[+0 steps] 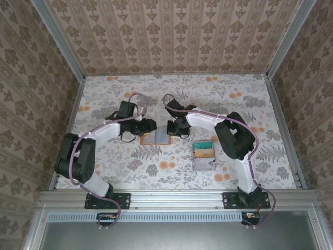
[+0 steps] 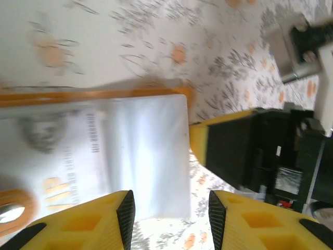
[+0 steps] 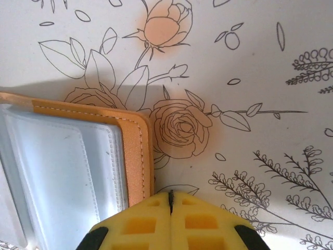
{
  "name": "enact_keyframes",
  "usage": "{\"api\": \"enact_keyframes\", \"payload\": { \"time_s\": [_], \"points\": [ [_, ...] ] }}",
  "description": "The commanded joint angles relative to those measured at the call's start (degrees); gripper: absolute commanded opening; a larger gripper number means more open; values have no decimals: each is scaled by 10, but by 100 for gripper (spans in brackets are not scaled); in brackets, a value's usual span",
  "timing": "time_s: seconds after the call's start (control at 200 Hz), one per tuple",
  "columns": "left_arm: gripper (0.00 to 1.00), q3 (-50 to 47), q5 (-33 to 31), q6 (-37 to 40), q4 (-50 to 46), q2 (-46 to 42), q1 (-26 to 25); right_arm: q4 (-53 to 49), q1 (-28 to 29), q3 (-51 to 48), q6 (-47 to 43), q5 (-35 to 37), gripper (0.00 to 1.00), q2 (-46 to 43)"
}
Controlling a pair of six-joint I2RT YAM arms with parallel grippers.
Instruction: Take the credit cards out of the card holder
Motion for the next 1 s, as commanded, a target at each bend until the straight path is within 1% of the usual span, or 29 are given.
{"api": "enact_keyframes", "payload": {
  "time_s": [0.0, 0.165, 0.23, 0.335, 0.37, 0.465, 0.605, 0.995],
  "points": [
    [45, -28, -19, 6, -22, -24, 20, -5, 1, 10, 0, 7, 0, -25],
    [44, -42, -33, 9, -31, -24, 37, 3, 2, 13, -3, 4, 0, -35],
    [39, -45, -45, 7, -37, -19, 42, 8, 4, 11, -3, -4, 2, -43],
    [27, -53, -54, 8, -35, -12, 50, 65, 10, -6, -4, -19, 11, -65],
    [26, -55, -53, 8, -32, -9, 52, 76, 11, -7, -5, -28, 14, -69],
    [23, -56, -54, 14, -31, -2, 56, 92, 16, 1, -5, -55, 17, -67],
    [18, -56, -47, 13, -19, 13, 58, 114, 25, 18, 8, -105, 18, -42],
    [16, -73, -49, 3, -8, 24, 54, 140, 30, 19, 50, -165, 17, 13]
  ]
}}
